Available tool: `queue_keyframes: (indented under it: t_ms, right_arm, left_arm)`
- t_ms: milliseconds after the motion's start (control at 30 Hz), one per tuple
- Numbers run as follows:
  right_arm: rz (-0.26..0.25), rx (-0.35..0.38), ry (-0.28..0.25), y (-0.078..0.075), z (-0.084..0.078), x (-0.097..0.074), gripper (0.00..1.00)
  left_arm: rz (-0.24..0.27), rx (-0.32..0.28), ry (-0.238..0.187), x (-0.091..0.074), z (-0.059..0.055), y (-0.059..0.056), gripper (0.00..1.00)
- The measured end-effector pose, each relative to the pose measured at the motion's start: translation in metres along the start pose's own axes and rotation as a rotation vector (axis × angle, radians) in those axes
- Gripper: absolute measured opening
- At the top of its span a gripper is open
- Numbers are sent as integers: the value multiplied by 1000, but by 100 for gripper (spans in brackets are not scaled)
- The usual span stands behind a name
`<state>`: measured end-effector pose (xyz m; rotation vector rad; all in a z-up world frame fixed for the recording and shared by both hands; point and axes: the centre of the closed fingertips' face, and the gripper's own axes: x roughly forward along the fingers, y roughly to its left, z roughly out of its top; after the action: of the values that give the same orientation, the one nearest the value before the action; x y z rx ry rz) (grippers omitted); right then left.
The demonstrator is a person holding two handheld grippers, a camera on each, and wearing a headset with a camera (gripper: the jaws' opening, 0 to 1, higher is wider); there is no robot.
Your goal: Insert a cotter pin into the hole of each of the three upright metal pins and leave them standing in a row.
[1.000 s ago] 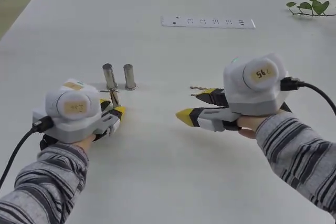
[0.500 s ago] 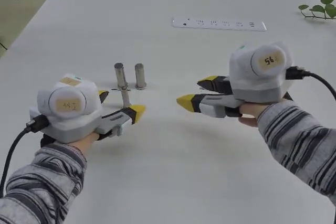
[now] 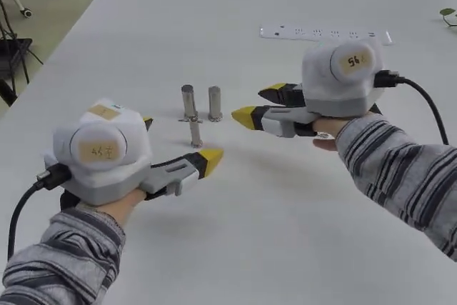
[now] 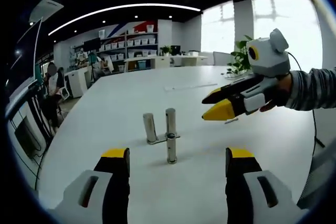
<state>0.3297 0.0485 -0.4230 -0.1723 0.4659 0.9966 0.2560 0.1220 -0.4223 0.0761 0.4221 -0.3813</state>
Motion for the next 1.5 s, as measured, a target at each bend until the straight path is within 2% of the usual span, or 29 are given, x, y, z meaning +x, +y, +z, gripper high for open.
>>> queue_keyframes:
  t_ms: [300,500,633,800,900,1233,1267,1433,1500]
  right_arm:
    - [20,-24,-31,6,8,33,29]
    - [28,-27,-14,8,8,50,27]
    - [34,-5,-5,2,4,62,25]
    - [29,-3,12,6,0,68,22]
    - [26,6,10,3,-2,70,20]
    - [14,11,18,0,-6,77,10]
    - [7,30,15,-1,-6,77,10]
    - [-26,-3,21,-1,-5,75,9]
    - [-39,5,29,-4,-4,75,9]
  left_arm:
    - [-11,-8,-19,-15,6,-2,82]
    - [-15,2,-30,-23,7,-2,87]
    - [-24,-2,-31,-25,5,-4,90]
    - [-35,1,-22,-24,2,-6,95]
    - [-36,-11,-34,-23,4,-5,98]
    - [-47,-1,-22,-21,4,-6,99]
    - [-47,-1,-25,-21,5,-7,99]
    - [-33,-5,-12,-19,2,-3,99]
    - [-29,-6,-17,-20,3,-2,99]
